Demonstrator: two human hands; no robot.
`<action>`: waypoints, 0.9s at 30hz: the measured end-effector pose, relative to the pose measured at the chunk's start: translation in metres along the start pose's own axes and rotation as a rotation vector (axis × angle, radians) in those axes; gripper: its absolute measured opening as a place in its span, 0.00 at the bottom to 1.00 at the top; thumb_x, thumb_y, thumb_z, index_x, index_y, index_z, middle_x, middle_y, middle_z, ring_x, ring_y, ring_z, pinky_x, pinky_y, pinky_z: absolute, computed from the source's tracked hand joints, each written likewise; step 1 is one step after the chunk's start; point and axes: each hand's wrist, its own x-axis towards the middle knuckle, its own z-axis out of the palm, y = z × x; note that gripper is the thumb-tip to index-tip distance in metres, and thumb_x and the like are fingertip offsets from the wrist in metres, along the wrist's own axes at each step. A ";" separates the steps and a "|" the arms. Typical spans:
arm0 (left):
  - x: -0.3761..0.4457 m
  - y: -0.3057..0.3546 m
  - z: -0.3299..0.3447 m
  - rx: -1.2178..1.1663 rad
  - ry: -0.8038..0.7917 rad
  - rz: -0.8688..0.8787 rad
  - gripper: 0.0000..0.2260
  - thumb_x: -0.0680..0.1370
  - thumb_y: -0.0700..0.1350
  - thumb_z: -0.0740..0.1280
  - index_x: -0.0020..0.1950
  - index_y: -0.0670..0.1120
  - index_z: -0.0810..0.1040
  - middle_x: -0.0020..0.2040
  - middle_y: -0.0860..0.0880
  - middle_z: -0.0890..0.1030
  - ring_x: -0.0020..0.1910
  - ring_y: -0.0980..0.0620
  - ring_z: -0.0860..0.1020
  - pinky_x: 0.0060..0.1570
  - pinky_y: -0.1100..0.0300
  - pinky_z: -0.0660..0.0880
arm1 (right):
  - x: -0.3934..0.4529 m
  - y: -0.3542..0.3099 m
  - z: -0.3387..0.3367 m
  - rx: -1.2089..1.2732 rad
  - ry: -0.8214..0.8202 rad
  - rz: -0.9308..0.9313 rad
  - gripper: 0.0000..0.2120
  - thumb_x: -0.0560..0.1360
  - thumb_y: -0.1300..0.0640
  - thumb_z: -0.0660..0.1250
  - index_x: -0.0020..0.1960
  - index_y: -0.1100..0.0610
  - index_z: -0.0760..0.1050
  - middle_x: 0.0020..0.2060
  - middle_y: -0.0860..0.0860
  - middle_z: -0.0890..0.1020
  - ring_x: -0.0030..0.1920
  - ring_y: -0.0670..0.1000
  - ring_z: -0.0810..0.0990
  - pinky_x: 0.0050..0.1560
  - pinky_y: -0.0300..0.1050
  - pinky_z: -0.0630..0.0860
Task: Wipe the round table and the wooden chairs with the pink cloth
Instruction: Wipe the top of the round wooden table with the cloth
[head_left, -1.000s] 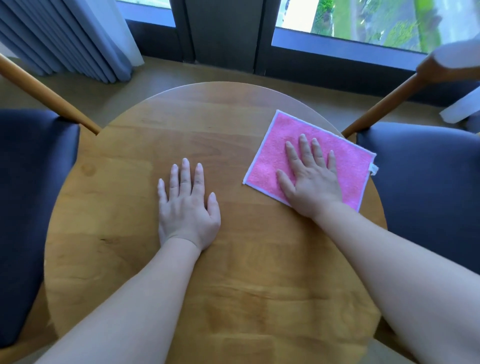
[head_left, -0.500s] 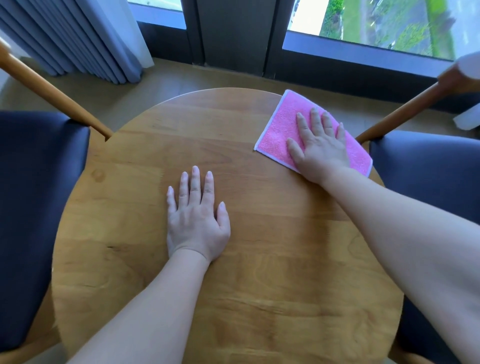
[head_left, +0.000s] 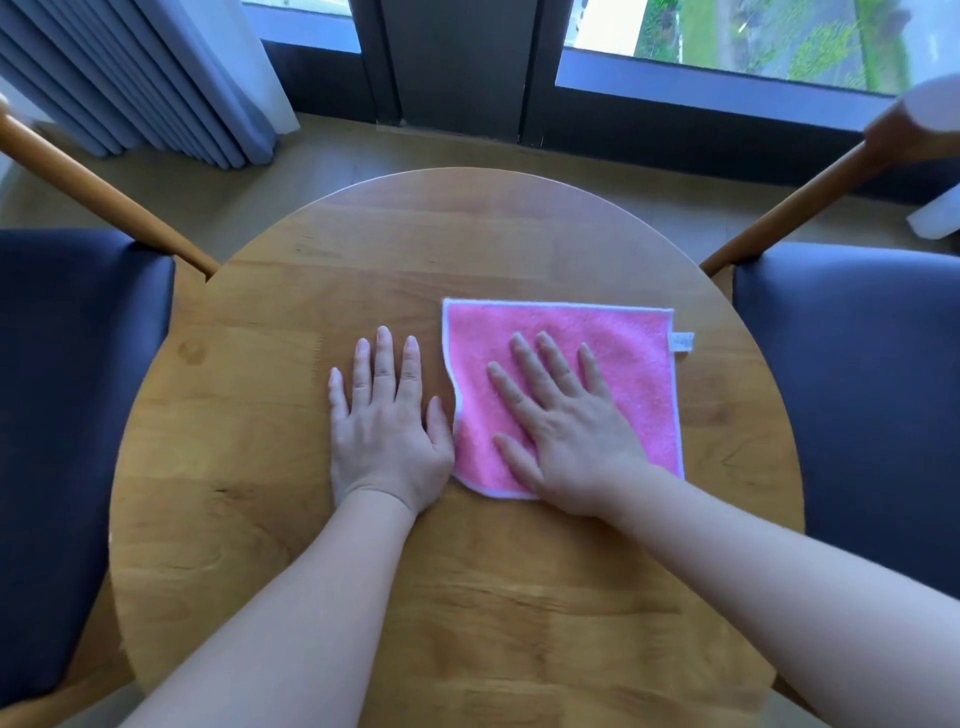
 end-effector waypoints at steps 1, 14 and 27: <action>0.000 0.000 0.000 -0.001 0.001 -0.001 0.31 0.76 0.56 0.47 0.78 0.49 0.51 0.79 0.46 0.49 0.77 0.48 0.45 0.74 0.47 0.40 | -0.005 -0.005 0.002 -0.003 -0.002 -0.034 0.33 0.76 0.36 0.46 0.76 0.48 0.43 0.76 0.52 0.45 0.77 0.56 0.41 0.74 0.62 0.40; -0.003 0.002 -0.002 -0.035 0.009 0.007 0.30 0.76 0.54 0.46 0.77 0.47 0.55 0.78 0.45 0.52 0.77 0.47 0.49 0.74 0.48 0.41 | 0.070 0.043 -0.017 -0.004 0.056 0.116 0.33 0.75 0.33 0.40 0.77 0.44 0.44 0.78 0.49 0.45 0.77 0.52 0.41 0.75 0.56 0.38; 0.000 0.003 -0.004 -0.031 0.014 0.012 0.28 0.75 0.53 0.51 0.75 0.46 0.62 0.76 0.44 0.60 0.76 0.45 0.58 0.72 0.45 0.48 | 0.184 0.045 -0.038 0.026 0.093 0.194 0.35 0.73 0.33 0.37 0.78 0.45 0.44 0.78 0.50 0.45 0.77 0.54 0.41 0.73 0.59 0.38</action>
